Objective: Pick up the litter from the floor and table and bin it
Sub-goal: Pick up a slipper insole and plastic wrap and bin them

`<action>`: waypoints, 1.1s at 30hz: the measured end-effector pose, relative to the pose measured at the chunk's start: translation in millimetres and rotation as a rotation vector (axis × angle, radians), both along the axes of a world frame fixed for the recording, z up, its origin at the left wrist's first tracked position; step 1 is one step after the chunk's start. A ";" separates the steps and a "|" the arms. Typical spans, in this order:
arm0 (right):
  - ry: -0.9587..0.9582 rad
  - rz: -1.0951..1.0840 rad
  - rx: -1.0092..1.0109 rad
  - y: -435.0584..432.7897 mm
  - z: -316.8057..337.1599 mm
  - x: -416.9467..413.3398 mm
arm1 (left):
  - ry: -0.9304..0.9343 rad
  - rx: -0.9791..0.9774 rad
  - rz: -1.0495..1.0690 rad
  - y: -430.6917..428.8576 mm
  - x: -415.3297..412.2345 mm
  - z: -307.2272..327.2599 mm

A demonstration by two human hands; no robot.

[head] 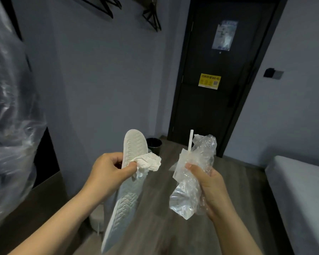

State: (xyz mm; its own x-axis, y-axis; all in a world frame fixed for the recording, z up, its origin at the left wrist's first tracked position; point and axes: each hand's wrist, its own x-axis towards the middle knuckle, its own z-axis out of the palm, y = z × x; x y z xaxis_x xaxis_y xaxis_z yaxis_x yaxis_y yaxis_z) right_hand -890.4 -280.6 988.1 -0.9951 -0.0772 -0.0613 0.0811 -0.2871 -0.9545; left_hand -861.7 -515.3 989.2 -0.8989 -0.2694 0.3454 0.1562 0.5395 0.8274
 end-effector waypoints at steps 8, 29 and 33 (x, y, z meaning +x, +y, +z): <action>0.016 0.011 0.003 27.9 13.1 -149.8 | -0.030 0.112 -0.048 26.1 -139.9 11.5; 0.044 -0.103 0.125 -38.0 -4.8 -505.9 | -0.066 0.124 -0.155 -60.8 -537.8 -24.2; -0.011 -0.115 0.140 -50.1 -19.8 -571.3 | -0.065 0.084 -0.138 -73.7 -602.2 -35.5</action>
